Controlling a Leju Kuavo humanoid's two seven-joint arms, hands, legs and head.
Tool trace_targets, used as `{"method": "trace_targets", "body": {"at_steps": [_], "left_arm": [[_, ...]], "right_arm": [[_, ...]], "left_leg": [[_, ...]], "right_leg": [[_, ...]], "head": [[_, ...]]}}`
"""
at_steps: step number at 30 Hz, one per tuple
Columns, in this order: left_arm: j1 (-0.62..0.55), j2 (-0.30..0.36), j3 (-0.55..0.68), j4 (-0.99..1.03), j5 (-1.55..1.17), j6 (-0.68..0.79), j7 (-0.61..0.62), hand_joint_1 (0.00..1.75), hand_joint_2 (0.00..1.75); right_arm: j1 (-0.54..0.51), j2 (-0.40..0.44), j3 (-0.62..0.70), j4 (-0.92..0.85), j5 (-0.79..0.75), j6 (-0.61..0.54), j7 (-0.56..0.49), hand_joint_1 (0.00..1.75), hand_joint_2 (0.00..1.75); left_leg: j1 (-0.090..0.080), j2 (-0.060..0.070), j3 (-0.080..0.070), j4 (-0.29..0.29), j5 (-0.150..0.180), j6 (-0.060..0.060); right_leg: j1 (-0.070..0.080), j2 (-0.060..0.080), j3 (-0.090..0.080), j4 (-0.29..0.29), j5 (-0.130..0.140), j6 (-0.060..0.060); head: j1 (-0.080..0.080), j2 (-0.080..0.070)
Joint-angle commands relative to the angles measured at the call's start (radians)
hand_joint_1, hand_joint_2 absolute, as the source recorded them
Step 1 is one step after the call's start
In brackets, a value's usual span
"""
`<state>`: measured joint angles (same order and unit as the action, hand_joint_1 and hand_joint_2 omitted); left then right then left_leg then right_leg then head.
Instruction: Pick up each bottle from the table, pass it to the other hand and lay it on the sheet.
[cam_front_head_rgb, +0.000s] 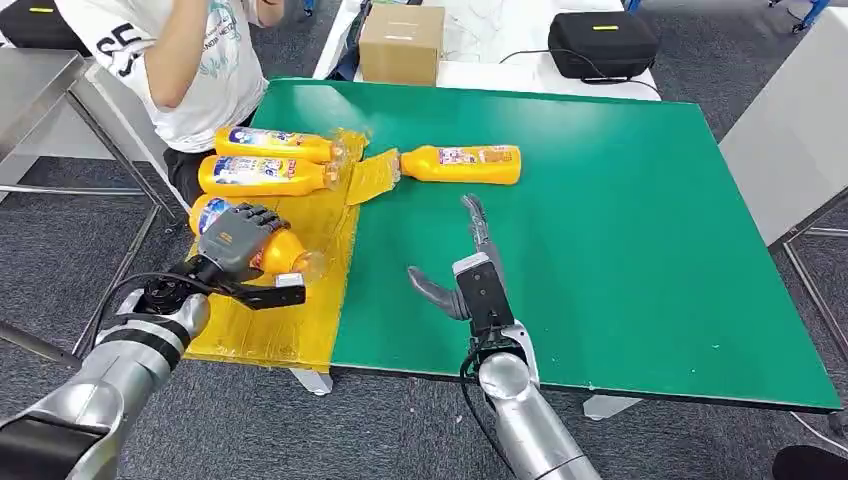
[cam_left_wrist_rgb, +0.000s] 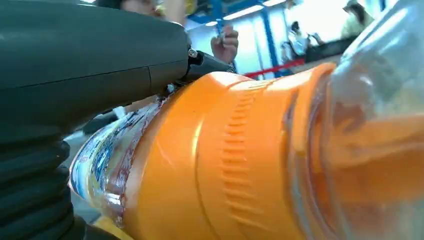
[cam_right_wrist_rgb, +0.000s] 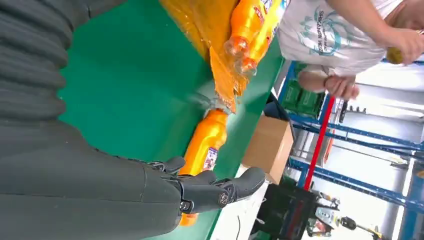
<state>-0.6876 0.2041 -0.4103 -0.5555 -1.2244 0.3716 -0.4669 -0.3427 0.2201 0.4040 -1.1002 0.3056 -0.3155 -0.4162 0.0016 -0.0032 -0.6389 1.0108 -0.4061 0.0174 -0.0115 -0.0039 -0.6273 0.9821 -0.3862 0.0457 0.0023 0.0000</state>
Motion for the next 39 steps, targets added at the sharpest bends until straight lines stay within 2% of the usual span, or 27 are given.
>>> {"method": "trace_targets", "body": {"at_steps": [1, 8, 17, 18, 19, 33, 34, 39], "left_arm": [[-0.124, 0.023, -0.168, 0.136, -0.028, -0.033, 0.01, 1.75, 1.75], [-0.199, 0.025, -0.319, 0.168, -0.095, -0.062, 0.033, 1.75, 1.75], [-0.184, 0.012, -0.377, 0.178, -0.092, -0.037, 0.051, 1.75, 1.75], [-0.186, 0.012, -0.387, 0.183, -0.096, -0.026, 0.055, 0.59, 1.75], [-0.184, 0.008, -0.388, 0.186, -0.094, -0.031, 0.055, 0.03, 1.75], [-0.149, -0.024, -0.406, 0.207, -0.077, -0.001, 0.079, 0.0, 1.75], [-0.148, -0.024, -0.405, 0.207, -0.075, 0.001, 0.078, 0.0, 1.75], [-0.131, -0.029, -0.373, 0.199, -0.021, 0.016, 0.054, 0.0, 1.75]], "right_arm": [[-0.028, -0.023, -0.003, 0.012, 0.0, 0.01, 0.001, 0.0, 1.75], [-0.039, -0.017, 0.001, 0.027, 0.012, 0.035, 0.002, 0.0, 1.75], [-0.04, -0.021, 0.009, 0.042, 0.027, 0.039, 0.005, 0.0, 1.75], [-0.039, -0.02, 0.008, 0.043, 0.028, 0.042, 0.003, 0.0, 1.75], [-0.04, -0.02, 0.008, 0.043, 0.028, 0.042, 0.003, 0.0, 1.75], [-0.056, -0.016, 0.016, 0.066, 0.042, 0.056, 0.008, 0.0, 1.75], [-0.056, -0.016, 0.017, 0.067, 0.043, 0.057, 0.009, 0.0, 1.75], [-0.06, -0.019, 0.017, 0.074, 0.049, 0.06, 0.014, 0.0, 1.75]], "left_leg": [[0.001, -0.001, 0.004, 0.001, -0.002, -0.001], [0.001, -0.002, 0.003, 0.001, -0.002, -0.001], [0.001, 0.0, 0.004, 0.0, -0.002, -0.001], [0.0, 0.0, 0.003, 0.0, -0.002, -0.001], [0.001, 0.0, 0.005, 0.001, -0.003, -0.001], [0.0, 0.0, 0.003, 0.0, -0.001, -0.001], [0.001, 0.001, 0.006, 0.0, -0.003, -0.001], [0.0, 0.0, 0.004, -0.001, -0.001, -0.001]], "right_leg": [[0.001, -0.001, 0.005, 0.001, -0.003, -0.001], [0.001, -0.002, 0.003, 0.001, -0.002, -0.002], [0.001, 0.0, 0.004, 0.0, -0.002, -0.001], [0.001, 0.0, 0.003, 0.0, -0.001, -0.001], [0.001, 0.0, 0.006, 0.001, -0.003, -0.001], [0.0, 0.0, 0.003, 0.0, -0.001, -0.001], [0.001, 0.001, 0.006, 0.0, -0.002, -0.001], [0.0, 0.0, 0.004, -0.001, -0.001, -0.001]], "head": [[0.0, 0.0], [0.0, 0.0], [0.0, 0.0], [0.0, 0.0], [0.0, 0.0], [0.0, 0.0], [0.0, 0.0], [0.0, 0.0]]}}
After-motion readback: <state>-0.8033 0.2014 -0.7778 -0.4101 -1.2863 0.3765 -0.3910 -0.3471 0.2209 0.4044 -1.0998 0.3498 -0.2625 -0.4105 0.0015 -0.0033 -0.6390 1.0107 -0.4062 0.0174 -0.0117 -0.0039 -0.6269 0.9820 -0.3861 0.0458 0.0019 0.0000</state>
